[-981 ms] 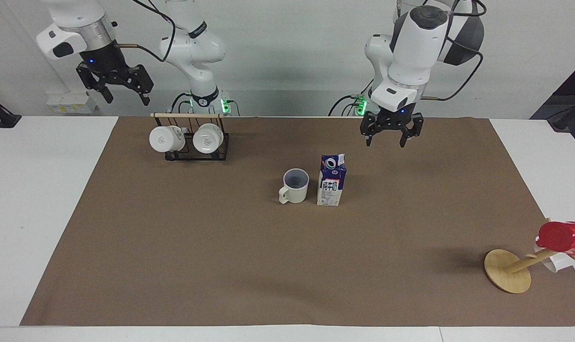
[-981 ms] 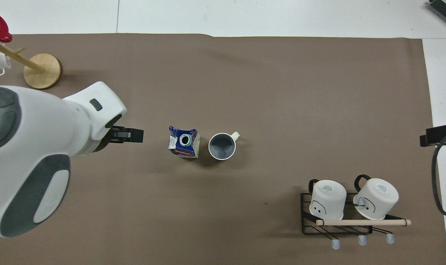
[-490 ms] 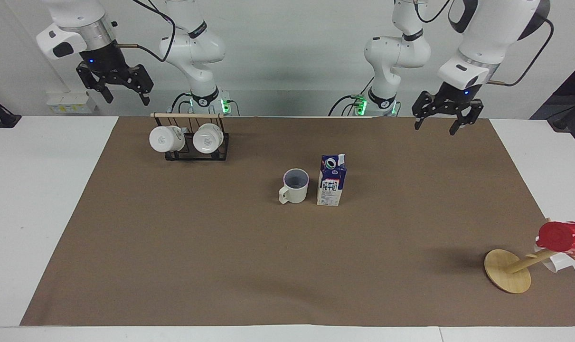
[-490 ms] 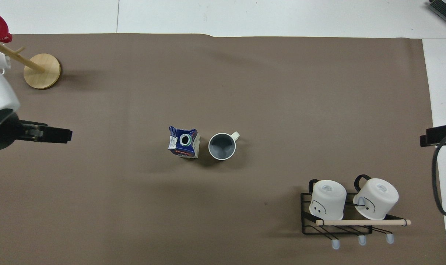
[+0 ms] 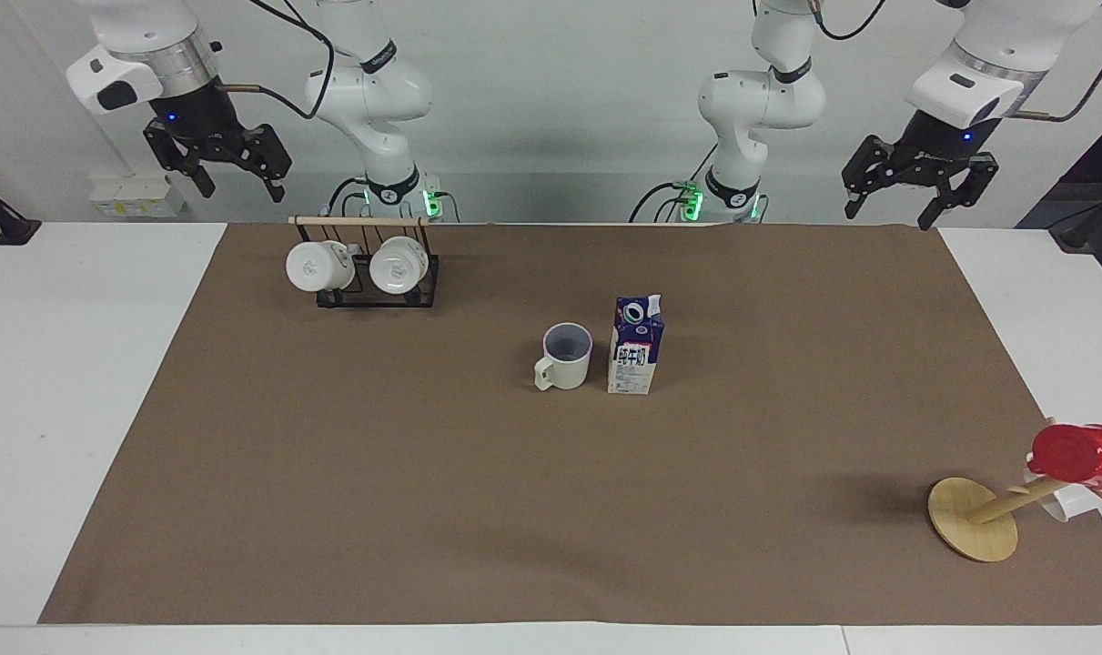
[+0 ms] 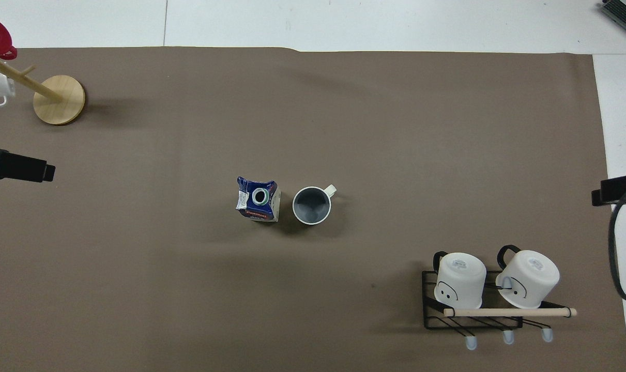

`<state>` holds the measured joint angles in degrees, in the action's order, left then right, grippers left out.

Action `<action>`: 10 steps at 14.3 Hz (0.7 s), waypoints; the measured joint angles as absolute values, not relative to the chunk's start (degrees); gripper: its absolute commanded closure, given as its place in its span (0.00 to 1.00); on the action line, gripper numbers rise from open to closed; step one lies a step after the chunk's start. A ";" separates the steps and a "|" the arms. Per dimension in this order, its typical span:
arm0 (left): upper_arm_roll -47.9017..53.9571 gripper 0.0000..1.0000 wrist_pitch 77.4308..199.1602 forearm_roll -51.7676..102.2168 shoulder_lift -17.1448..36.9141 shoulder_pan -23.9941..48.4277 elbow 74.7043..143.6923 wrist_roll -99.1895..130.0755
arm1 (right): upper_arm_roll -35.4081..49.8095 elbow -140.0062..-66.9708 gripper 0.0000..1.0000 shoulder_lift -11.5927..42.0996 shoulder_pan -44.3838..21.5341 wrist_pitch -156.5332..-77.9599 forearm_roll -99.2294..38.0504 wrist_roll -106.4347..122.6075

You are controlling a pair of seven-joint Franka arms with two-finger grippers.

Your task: Place cup and milk on table

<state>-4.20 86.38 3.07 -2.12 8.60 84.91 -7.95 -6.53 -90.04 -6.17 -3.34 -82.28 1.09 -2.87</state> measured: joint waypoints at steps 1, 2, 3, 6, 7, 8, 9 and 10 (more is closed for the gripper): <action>-4.23 0.00 86.05 3.07 -1.64 8.14 84.35 -7.95 | -6.53 -89.93 0.00 -6.00 -3.35 -82.19 1.09 -2.87; -4.26 0.00 85.73 3.07 -1.39 7.68 84.03 -7.99 | -6.52 -89.87 0.00 -5.90 -3.36 -82.19 1.09 -2.87; -4.28 0.00 85.51 3.07 -1.24 7.36 83.78 -8.01 | -6.49 -89.87 0.00 -5.87 -3.38 -82.19 1.09 -2.87; -4.27 0.00 85.28 3.07 -0.70 6.89 82.69 -8.04 | -6.35 -89.87 0.00 -5.87 -3.40 -82.19 1.07 -2.87; -4.27 0.00 85.28 3.07 -0.70 6.77 82.57 -8.06 | -6.35 -89.87 0.00 -5.87 -3.40 -82.19 1.07 -2.87; -4.26 0.00 85.23 3.07 -0.69 6.54 82.48 -8.06 | -6.35 -89.87 0.00 -5.87 -3.40 -82.19 1.07 -2.87; -4.26 0.00 85.12 3.07 -0.70 6.40 82.44 -8.06 | -6.35 -89.87 0.00 -5.87 -3.40 -82.17 1.07 -2.87; -4.26 0.00 85.07 3.07 -0.69 6.35 82.43 -8.06 | -6.35 -89.87 0.00 -5.87 -3.40 -82.13 1.07 -2.87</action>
